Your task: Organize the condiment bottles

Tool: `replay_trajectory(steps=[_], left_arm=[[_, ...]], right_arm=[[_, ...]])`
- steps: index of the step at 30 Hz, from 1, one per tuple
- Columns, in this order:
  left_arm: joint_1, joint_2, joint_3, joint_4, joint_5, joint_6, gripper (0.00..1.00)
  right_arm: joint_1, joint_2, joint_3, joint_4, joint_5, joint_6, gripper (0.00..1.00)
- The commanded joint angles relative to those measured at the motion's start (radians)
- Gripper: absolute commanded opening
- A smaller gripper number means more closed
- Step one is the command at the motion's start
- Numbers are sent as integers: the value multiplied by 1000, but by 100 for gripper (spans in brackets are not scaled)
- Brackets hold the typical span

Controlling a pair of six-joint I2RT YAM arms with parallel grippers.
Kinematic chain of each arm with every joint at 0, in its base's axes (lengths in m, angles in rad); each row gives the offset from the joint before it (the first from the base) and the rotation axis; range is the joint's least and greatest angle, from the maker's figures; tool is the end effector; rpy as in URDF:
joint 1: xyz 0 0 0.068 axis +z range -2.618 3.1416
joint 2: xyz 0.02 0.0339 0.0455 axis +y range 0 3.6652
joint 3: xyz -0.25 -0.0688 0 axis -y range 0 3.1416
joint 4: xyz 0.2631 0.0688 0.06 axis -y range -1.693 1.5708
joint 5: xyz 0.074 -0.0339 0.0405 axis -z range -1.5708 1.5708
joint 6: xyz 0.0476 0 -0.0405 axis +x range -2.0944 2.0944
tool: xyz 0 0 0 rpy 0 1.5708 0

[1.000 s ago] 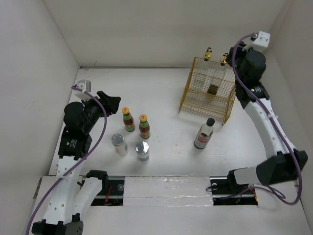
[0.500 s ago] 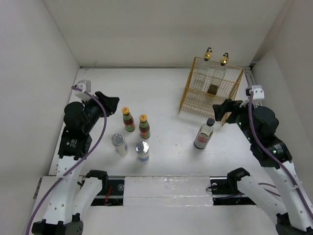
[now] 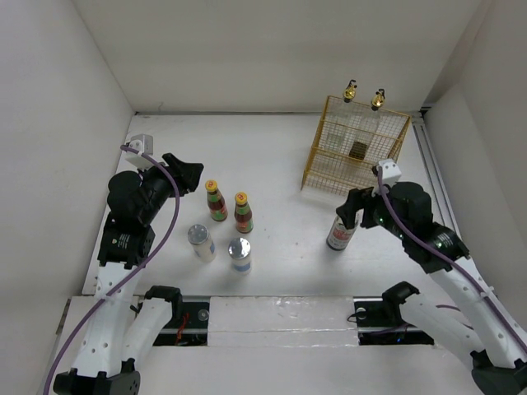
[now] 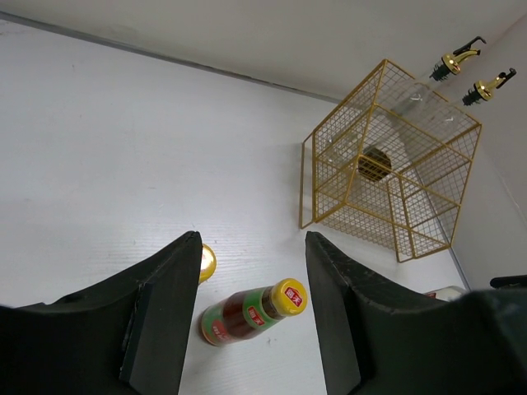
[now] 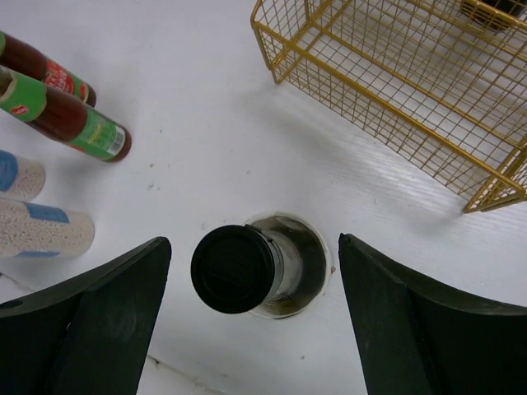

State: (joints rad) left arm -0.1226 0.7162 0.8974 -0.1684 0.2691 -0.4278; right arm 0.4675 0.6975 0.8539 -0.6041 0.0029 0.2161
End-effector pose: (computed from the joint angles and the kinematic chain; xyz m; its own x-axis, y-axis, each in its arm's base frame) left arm 0.1962 -0.0369 0.3856 -0.1468 -0.3849 -0.9112 0.3526 0.8403 -0.4117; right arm 0.1684 0.0848 0.3217 -0.4736 0.0011 -0.8807 -0.3550 0.9149 0.1921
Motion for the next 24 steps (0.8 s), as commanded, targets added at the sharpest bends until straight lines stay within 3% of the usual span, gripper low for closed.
replay_trajectory(steps=[1, 4, 7, 11, 14, 15, 18, 20, 24], left_arm=[[5, -6, 14, 40, 7, 1, 49], [5, -6, 14, 40, 7, 11, 49], [5, -6, 5, 40, 7, 11, 49], [5, -6, 5, 40, 7, 11, 49], [5, -6, 5, 49, 7, 11, 49], [5, -6, 5, 49, 7, 11, 49], [5, -6, 5, 49, 27, 11, 49], [5, -6, 5, 49, 27, 11, 49], [5, -6, 5, 49, 36, 11, 49]], right_arm=[[37, 37, 10, 82, 5, -3, 88], [71, 68, -15, 124, 54, -3, 77], [105, 82, -38, 138, 121, 9, 55], [134, 91, -59, 138, 196, 37, 52], [177, 82, -72, 121, 290, 78, 31], [177, 53, -81, 121, 308, 88, 18], [204, 17, -72, 170, 353, 101, 11], [214, 7, 9, 170, 400, 91, 3], [214, 36, 184, 208, 457, 22, 0]])
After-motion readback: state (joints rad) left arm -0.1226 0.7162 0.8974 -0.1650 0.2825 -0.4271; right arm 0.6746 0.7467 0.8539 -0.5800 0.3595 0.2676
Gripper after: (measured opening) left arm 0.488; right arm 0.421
